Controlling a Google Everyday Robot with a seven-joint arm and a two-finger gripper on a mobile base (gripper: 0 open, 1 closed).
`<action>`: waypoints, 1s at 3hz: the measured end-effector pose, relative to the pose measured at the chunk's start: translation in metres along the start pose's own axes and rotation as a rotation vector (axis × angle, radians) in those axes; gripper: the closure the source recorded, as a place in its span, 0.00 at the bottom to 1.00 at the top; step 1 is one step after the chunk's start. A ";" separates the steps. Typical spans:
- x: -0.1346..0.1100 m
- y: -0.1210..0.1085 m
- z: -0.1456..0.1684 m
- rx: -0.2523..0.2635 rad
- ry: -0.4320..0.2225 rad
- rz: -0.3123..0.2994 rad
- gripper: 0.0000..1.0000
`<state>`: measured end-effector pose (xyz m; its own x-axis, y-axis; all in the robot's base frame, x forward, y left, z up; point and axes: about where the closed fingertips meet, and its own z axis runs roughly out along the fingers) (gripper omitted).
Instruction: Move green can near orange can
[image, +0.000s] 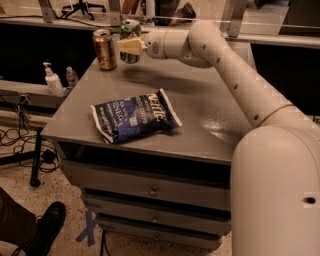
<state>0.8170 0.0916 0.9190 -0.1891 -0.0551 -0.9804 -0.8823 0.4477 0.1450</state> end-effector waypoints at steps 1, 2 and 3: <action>0.012 0.007 0.015 -0.026 0.024 0.009 1.00; 0.020 0.009 0.025 -0.041 0.048 -0.005 0.84; 0.025 0.004 0.025 -0.029 0.082 -0.047 0.60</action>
Offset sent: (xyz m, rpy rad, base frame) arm 0.0029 0.0301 -0.0292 -0.0708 0.0131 0.0628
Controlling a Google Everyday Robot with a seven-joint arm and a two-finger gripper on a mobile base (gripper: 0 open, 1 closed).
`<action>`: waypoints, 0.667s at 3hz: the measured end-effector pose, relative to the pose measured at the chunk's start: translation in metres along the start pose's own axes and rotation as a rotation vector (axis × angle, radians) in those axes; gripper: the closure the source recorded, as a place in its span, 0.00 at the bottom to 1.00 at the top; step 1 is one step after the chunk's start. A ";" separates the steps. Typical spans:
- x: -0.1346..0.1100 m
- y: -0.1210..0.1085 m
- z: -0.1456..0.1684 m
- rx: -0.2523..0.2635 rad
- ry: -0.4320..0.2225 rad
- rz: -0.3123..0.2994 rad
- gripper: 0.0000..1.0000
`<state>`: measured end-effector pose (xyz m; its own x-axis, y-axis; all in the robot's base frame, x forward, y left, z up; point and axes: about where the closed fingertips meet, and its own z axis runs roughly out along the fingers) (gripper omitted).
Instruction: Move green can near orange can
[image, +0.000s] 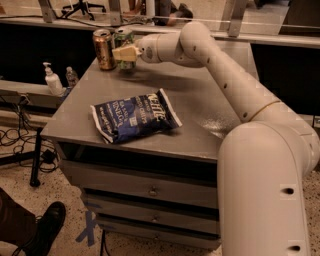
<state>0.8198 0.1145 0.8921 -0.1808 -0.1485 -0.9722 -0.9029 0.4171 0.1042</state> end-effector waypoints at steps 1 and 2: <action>0.005 -0.003 -0.001 0.006 0.019 -0.021 0.36; 0.010 -0.003 -0.002 0.007 0.020 -0.023 0.13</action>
Offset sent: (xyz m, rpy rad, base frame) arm 0.0006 -0.0142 -0.0125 -0.0309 -0.0203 -0.0111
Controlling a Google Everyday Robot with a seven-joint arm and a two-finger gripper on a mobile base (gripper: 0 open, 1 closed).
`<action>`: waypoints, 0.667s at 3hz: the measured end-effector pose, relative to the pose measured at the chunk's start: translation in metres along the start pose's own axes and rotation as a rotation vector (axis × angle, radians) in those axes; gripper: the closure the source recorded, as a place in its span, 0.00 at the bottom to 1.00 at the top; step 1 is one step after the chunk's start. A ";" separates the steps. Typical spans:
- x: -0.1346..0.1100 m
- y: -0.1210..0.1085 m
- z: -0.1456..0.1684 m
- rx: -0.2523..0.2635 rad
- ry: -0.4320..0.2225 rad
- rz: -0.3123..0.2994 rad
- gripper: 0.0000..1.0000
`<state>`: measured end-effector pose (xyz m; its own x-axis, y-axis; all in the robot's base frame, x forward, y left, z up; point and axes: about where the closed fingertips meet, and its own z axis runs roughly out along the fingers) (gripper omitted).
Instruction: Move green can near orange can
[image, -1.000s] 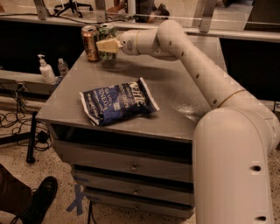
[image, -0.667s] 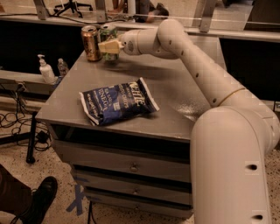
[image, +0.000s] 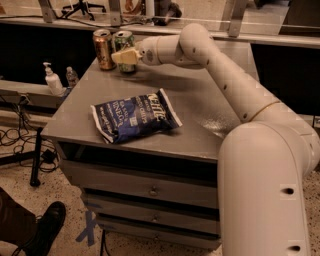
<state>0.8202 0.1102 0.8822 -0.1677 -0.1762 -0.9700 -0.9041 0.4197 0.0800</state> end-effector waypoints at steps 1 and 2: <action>0.008 0.001 -0.001 -0.002 0.001 0.008 0.00; 0.010 0.001 -0.008 0.003 0.004 0.011 0.00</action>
Offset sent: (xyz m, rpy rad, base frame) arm -0.0047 -0.0123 -0.0092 0.0015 0.0080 -0.0103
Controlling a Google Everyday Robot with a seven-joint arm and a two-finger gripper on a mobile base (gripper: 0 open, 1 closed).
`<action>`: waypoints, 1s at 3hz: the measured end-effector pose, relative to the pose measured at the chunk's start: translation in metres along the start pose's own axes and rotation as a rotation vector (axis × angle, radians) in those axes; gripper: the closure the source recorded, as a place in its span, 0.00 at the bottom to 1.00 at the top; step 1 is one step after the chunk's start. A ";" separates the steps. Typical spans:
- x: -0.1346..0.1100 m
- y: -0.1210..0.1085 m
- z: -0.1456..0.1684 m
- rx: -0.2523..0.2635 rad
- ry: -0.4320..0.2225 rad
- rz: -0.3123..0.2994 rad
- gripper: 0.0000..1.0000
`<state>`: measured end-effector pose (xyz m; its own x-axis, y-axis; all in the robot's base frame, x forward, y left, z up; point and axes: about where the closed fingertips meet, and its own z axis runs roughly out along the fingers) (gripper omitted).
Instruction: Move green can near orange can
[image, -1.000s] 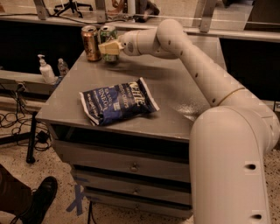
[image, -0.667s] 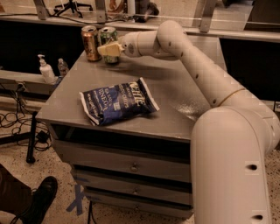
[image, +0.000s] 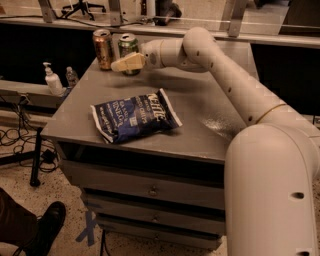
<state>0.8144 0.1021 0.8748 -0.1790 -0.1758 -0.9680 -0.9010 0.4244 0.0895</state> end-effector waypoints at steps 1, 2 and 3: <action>-0.002 -0.002 -0.019 0.028 0.010 -0.007 0.00; -0.013 -0.010 -0.065 0.106 0.017 -0.035 0.00; -0.030 -0.017 -0.139 0.242 0.033 -0.079 0.00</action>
Offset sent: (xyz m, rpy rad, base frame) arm -0.0299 -0.1427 0.0660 -0.1030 -0.1105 -0.2223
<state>0.7805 -0.0234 0.9345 -0.1281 -0.2441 -0.9612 -0.7926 0.6078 -0.0488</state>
